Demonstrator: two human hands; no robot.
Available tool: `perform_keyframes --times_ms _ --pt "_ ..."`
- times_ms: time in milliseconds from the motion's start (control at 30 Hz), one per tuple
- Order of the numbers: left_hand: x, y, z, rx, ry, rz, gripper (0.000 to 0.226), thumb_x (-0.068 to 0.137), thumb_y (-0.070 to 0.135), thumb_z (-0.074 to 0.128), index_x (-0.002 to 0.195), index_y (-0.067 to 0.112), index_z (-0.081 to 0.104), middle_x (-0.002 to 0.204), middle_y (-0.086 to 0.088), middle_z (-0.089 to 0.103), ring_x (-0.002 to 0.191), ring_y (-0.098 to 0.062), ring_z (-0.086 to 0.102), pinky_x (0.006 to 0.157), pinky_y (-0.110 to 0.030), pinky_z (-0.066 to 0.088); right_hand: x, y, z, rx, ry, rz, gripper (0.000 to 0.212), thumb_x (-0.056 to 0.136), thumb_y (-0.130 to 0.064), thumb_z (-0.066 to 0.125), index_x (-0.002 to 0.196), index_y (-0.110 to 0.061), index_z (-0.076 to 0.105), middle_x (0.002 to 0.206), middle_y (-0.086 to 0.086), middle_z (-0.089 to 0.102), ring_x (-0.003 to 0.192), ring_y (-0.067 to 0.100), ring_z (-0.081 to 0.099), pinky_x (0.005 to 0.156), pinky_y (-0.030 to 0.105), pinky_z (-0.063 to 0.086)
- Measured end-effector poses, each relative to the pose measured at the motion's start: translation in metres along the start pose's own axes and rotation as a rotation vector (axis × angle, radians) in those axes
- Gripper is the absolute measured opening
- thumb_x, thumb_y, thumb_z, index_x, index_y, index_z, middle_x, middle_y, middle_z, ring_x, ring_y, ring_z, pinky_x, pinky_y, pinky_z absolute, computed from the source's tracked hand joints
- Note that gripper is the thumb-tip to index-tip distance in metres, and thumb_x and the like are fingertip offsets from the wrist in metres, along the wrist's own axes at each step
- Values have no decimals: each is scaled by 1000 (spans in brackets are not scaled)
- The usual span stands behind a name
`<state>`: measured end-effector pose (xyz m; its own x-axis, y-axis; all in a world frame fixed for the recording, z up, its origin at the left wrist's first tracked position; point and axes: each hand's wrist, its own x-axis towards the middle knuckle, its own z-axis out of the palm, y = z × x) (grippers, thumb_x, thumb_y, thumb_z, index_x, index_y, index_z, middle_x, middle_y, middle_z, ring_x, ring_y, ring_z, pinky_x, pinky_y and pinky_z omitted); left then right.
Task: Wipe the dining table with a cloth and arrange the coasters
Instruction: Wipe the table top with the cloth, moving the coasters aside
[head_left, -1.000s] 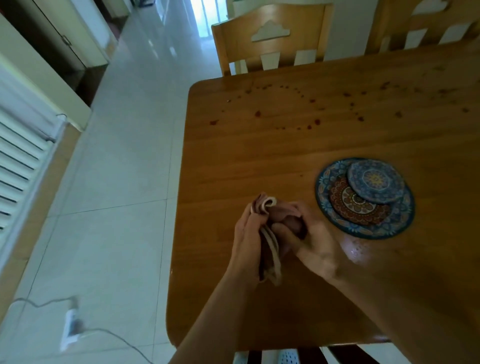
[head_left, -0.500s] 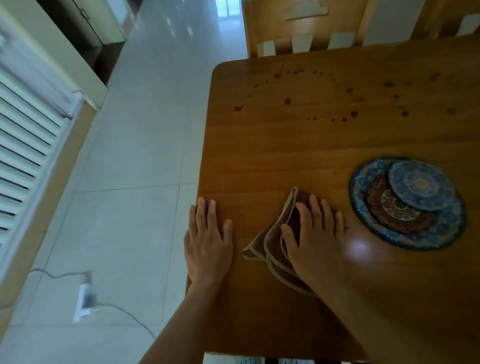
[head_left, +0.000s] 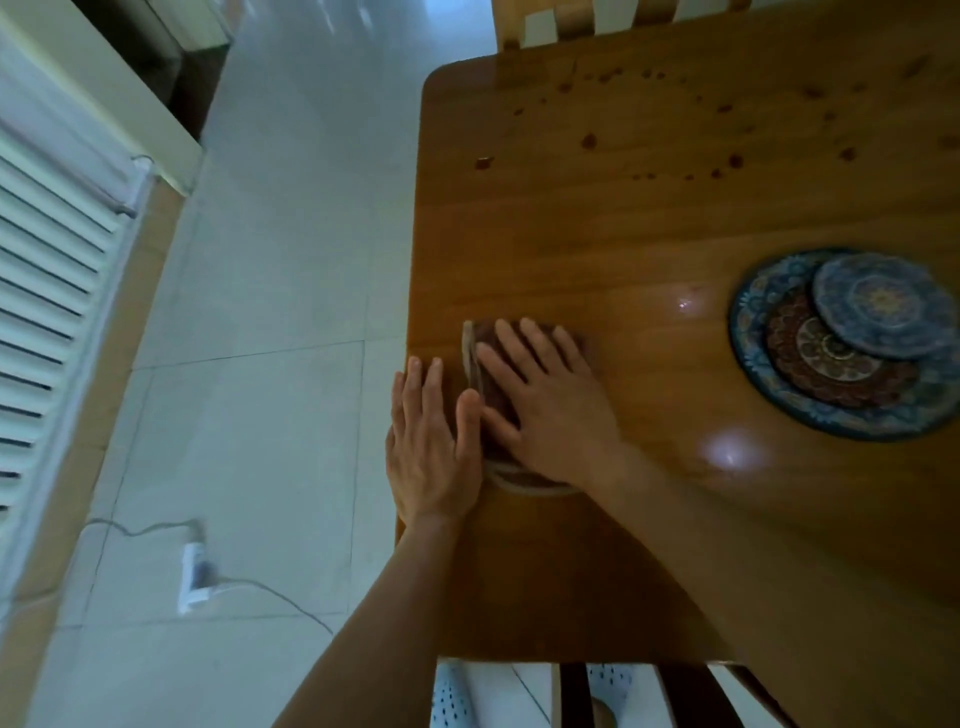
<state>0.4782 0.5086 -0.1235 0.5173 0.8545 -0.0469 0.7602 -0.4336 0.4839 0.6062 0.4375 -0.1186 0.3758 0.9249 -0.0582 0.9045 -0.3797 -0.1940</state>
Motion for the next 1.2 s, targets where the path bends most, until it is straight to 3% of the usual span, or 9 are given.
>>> perform_keyframes --times_ms 200,333,467,667,800,1000,1067,1133,1200 --pt "-3 -4 -1 -32 -38 43 62 98 60 19 152 31 24 163 8 10 150 -12 3 115 -46 19 -113 46 0 -47 -67 -19 68 97 -66 21 155 -31 19 163 -3 8 151 18 3 121 45 5" --pt "-1 -5 -1 -86 -47 27 59 99 56 23 153 31 24 163 8 8 150 -12 2 116 -46 17 -162 90 -10 -120 -41 248 71 94 -67 20 150 -25 34 159 4 28 148 25 22 120 45 12" --pt "3 -9 -5 -207 -101 -10 59 98 60 23 152 36 21 163 14 5 149 -7 0 117 -48 15 -165 63 -2 -124 -16 498 80 91 -70 15 149 -19 36 158 9 29 145 32 24 118 50 13" --pt "12 -26 -31 -944 -419 -185 65 96 66 19 154 37 15 163 16 5 149 -8 0 121 -44 -1 -133 -35 15 -107 -71 279 92 86 -80 14 151 -16 29 161 12 21 148 34 15 118 57 10" --pt "21 -36 -54 -1130 -584 -222 72 93 69 1 155 34 17 162 15 11 149 -8 5 117 -38 0 -79 -94 26 -97 -45 287 96 84 -81 16 151 -14 30 160 15 22 148 36 17 117 60 12" --pt "27 -43 -57 -1123 -704 -200 71 89 76 10 152 44 19 162 16 11 150 -10 6 121 -47 2 -30 -118 26 -142 -72 481 101 77 -84 1 155 -20 -4 163 11 -12 149 33 -13 118 56 -6" --pt "30 -46 -62 -1071 -774 -175 72 86 78 15 150 46 24 159 14 23 146 -11 21 119 -43 19 -29 -118 26 -148 -83 510 101 77 -84 0 155 -21 -6 163 10 -14 149 31 -14 119 55 -6" --pt "35 -48 -69 -974 -812 -148 61 89 77 18 137 43 36 139 16 46 128 -5 43 104 -28 41 -23 -120 25 -130 -77 573 100 78 -84 1 155 -22 -9 162 10 -16 149 30 -15 119 54 -7" --pt "46 -50 -72 -833 -803 -117 82 78 89 24 143 39 34 147 14 40 138 -11 35 112 -39 34 -11 -123 25 -105 -46 638 99 78 -83 2 155 -21 -8 163 10 -13 150 30 -12 119 53 -8"
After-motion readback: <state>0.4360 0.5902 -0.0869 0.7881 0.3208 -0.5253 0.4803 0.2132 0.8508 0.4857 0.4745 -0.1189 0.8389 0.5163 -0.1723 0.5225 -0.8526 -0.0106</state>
